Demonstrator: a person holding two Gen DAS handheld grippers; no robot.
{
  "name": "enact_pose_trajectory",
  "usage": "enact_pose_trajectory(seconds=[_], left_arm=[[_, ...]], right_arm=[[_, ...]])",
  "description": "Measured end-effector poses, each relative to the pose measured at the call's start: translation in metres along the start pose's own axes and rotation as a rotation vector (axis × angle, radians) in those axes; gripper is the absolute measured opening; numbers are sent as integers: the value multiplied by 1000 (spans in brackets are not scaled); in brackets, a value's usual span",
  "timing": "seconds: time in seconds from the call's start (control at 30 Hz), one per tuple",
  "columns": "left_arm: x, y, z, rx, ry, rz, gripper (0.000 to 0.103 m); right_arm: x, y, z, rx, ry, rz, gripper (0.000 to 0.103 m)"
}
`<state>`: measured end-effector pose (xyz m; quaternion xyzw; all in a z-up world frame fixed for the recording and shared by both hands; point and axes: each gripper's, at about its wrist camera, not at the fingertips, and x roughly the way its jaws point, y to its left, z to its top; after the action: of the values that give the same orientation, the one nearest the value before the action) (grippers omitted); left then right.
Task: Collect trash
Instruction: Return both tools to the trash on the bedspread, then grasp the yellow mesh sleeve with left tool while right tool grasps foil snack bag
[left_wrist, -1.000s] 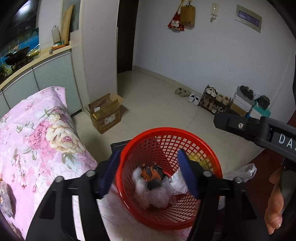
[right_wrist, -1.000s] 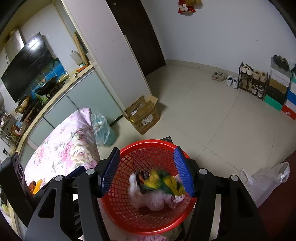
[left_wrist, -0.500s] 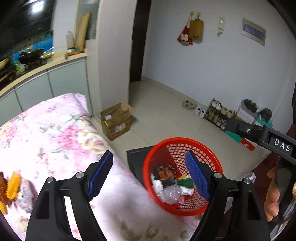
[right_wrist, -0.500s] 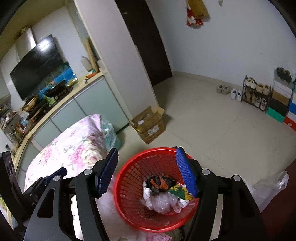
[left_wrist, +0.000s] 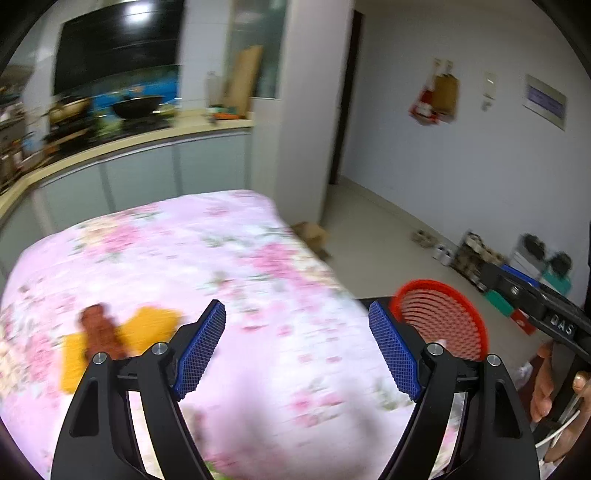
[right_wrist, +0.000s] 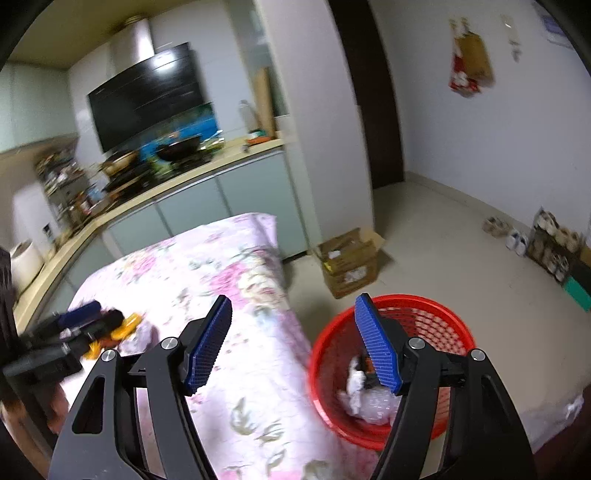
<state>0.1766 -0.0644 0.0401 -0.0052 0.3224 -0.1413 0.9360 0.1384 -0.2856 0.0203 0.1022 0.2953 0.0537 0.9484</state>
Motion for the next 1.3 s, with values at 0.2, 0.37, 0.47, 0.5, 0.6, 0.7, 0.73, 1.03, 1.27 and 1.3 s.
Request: enact_pose_trajectory(seconds=[0.2, 0.37, 0.47, 0.5, 0.6, 0.7, 0.73, 1.03, 1.27, 1.3], left_arm=[[-36, 88, -10, -106, -20, 148, 77], [-51, 166, -21, -247, -25, 277, 77], [-50, 209, -31, -358, -17, 324, 77], [-50, 214, -33, -374, -16, 323, 77], [-38, 228, -40, -412, 12, 326, 77], [-18, 230, -44, -403, 53, 332, 77], [-11, 230, -46, -397, 66, 331, 77], [49, 233, -62, -418, 191, 311, 62], [50, 237, -67, -421, 200, 288, 28], [48, 236, -68, -413, 200, 288, 22]], right_arm=[[3, 25, -10, -73, 19, 55, 68], [9, 40, -15, -97, 43, 86, 68], [12, 48, -17, -106, 53, 92, 68], [13, 52, -20, -106, 54, 92, 68], [16, 56, -21, -101, 64, 94, 68], [19, 61, -23, -95, 73, 98, 68], [20, 62, -23, -96, 74, 100, 68], [22, 59, -25, -91, 89, 95, 68], [28, 54, -27, -65, 109, 96, 68], [28, 54, -27, -66, 109, 98, 68]])
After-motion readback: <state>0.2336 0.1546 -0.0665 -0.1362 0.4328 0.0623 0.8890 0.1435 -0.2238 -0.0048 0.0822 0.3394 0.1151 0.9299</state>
